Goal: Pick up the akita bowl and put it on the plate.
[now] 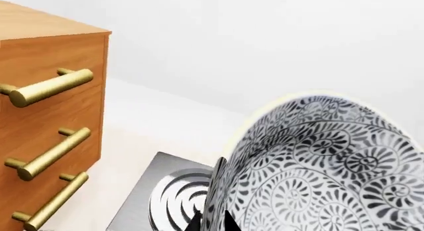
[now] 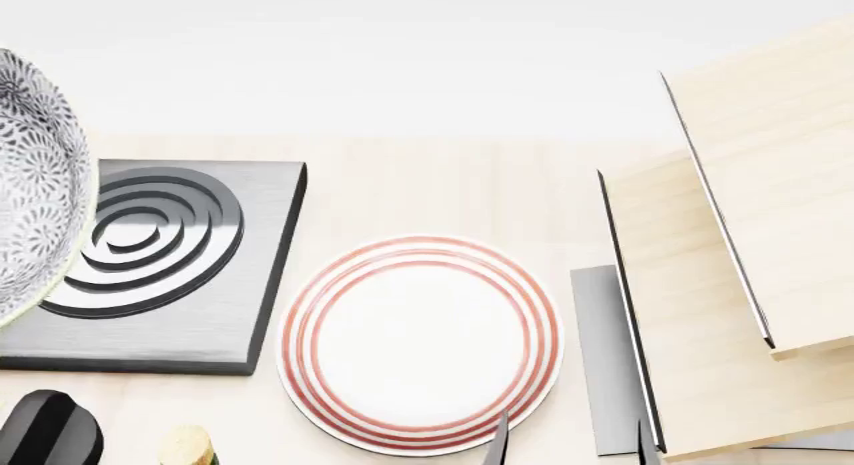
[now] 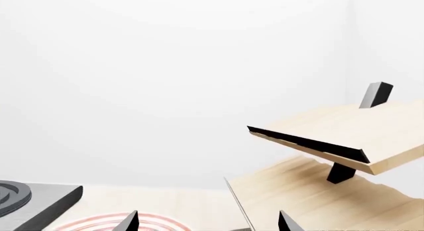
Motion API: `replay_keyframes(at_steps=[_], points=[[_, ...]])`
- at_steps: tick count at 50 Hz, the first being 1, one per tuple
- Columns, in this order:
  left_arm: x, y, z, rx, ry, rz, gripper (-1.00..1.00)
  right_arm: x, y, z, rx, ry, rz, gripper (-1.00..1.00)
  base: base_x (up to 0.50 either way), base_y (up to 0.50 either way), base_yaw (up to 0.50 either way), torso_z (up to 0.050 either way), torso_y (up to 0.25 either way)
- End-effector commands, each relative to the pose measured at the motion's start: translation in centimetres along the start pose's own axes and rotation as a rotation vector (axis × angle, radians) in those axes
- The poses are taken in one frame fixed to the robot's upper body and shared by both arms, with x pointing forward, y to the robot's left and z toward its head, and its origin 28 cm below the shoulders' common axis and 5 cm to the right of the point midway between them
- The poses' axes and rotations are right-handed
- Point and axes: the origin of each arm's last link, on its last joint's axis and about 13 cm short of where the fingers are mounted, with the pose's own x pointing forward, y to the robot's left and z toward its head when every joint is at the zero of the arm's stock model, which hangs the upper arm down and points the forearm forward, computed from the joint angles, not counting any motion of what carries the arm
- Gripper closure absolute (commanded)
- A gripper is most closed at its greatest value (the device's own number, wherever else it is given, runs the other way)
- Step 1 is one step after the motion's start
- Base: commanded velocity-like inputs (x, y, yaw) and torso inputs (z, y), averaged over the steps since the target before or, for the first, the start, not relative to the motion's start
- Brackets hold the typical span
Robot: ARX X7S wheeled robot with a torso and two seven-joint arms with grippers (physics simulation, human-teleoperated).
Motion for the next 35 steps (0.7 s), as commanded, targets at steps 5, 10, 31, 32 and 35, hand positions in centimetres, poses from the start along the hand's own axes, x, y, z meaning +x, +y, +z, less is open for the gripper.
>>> replay_keyframes(at_steps=[5, 10, 31, 32, 35], points=[[2.7, -2.7, 1.4, -0.142, 0.056, -0.172, 1.0, 0.0, -0.1, -0.1, 0.001, 0.005, -0.004, -1.0, 0.0, 0.0, 0.0, 0.0, 0.0], [3.5, -3.5, 2.0, -0.191, 0.08, -0.213, 1.0, 0.0, -0.1, -0.2, 0.003, 0.006, -0.005, -1.0, 0.0, 0.0, 0.0, 0.0, 0.0], [7.7, -7.6, 2.5, -0.298, 0.181, -0.284, 1.0, -0.2, 0.0, -0.7, 0.005, 0.022, 0.006, -1.0, 0.0, 0.0, 0.0, 0.0, 0.0], [7.8, -7.7, 2.5, -0.305, 0.184, -0.29, 1.0, -0.2, 0.0, -0.7, 0.006, 0.023, 0.006, -1.0, 0.0, 0.0, 0.0, 0.0, 0.0], [8.3, -8.1, 2.3, -0.31, 0.211, -0.275, 1.0, -0.2, 0.1, -0.7, 0.005, 0.024, 0.008, -1.0, 0.0, 0.0, 0.0, 0.0, 0.0]])
